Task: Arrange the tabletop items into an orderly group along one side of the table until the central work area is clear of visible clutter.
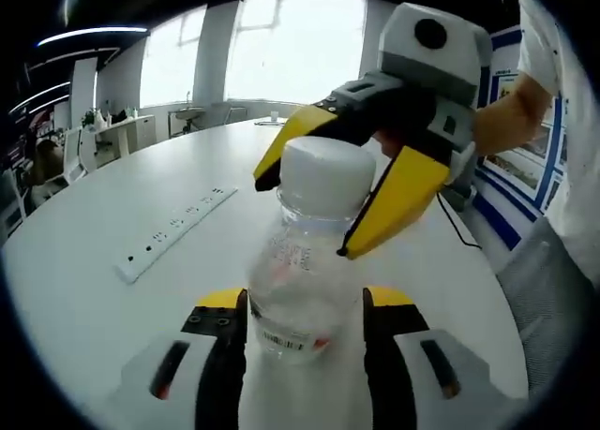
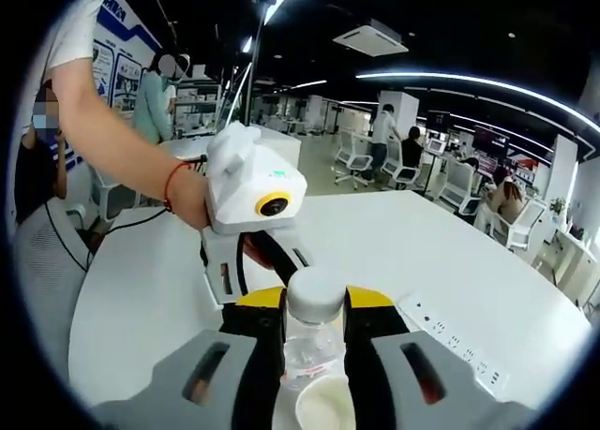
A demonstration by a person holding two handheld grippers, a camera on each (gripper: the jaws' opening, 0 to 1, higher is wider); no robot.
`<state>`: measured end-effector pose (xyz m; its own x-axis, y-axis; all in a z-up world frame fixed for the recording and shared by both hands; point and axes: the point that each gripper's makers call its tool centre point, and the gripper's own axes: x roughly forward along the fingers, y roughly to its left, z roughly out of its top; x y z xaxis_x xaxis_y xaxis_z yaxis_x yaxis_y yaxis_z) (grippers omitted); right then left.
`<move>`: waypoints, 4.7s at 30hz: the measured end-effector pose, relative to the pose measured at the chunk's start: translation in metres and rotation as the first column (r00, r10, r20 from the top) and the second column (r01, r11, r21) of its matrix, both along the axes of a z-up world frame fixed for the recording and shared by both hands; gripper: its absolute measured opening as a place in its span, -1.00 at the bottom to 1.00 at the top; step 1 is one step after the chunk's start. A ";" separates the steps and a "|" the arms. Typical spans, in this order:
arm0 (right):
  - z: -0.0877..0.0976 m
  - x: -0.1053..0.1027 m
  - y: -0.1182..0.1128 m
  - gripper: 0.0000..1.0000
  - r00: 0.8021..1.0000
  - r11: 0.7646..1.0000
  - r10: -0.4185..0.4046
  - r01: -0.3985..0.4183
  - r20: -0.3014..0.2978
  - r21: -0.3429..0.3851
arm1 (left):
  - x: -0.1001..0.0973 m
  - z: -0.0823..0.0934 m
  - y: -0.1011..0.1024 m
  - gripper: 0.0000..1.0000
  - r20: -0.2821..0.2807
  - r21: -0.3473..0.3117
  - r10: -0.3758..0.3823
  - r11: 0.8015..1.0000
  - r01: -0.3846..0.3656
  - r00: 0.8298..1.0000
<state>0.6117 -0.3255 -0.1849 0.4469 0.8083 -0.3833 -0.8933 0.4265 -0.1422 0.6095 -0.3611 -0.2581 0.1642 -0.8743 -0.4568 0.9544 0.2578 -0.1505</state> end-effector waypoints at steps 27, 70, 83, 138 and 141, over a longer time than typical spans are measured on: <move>0.003 -0.005 -0.011 -0.23 0.999 0.999 -0.032 0.033 -0.039 0.029 | -0.006 0.017 0.022 0.22 -0.020 -0.009 0.103 0.995 -0.103 0.994; 0.039 -0.061 -0.152 0.49 0.968 0.968 -0.243 0.246 -0.066 0.053 | -0.075 0.093 0.026 0.85 -0.001 -0.044 0.277 0.960 -0.277 0.961; 0.054 -0.094 -0.198 0.52 0.956 0.955 -0.290 0.292 -0.054 0.052 | -0.102 0.116 0.021 0.87 0.025 -0.051 0.308 0.951 -0.306 0.951; -0.027 -0.238 -0.342 0.74 0.850 0.887 -0.461 0.448 -0.254 -0.109 | -0.206 0.064 -0.001 0.87 -0.108 0.014 0.393 0.919 -0.394 0.913; -0.028 -0.240 -0.342 0.73 0.850 0.888 -0.460 0.446 -0.258 -0.113 | -0.208 0.064 -0.002 0.87 -0.112 0.014 0.393 0.919 -0.394 0.913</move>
<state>0.3718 -0.6672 -0.2132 0.6330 0.5190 -0.5744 -0.6085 0.7923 0.0453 0.4014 -0.3627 -0.1945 0.4446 -0.7533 -0.4847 0.7533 0.6072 -0.2527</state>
